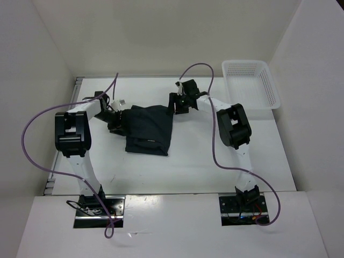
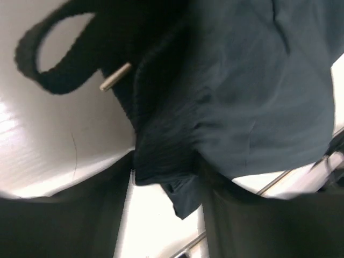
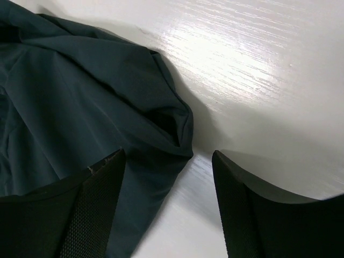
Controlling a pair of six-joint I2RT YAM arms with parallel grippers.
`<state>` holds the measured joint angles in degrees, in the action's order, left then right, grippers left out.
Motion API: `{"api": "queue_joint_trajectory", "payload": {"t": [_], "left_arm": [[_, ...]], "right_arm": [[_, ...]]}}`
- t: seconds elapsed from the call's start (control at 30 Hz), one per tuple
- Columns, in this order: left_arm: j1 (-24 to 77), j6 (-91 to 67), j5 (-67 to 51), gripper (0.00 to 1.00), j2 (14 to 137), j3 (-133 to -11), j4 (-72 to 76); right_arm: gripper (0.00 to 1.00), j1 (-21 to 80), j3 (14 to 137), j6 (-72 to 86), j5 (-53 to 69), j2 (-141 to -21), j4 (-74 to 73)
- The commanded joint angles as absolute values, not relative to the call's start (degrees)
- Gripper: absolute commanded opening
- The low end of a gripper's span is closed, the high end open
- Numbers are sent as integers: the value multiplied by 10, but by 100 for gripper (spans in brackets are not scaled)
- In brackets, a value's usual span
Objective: Fold and stack the shorts
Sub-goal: Fold the shorts
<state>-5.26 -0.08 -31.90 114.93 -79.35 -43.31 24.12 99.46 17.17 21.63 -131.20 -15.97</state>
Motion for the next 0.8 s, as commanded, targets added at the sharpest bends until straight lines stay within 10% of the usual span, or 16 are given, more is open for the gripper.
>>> {"api": "queue_joint_trajectory", "payload": {"t": [0.0,0.27,0.6,0.77], "left_arm": [[-57,0,-359,49,1164,-793,-435],[-57,0,-373,3,1164,-805,-503],[-62,0,-370,11,1152,-839,-614],[-42,0,-382,22,1165,-832,-598]], "right_arm": [[66,243,1012,212,210,-1332,-151],[0,243,1045,248,127,-1345,-151],[0,237,1100,260,88,-1339,-156],[38,237,1071,223,117,-1319,-151]]}}
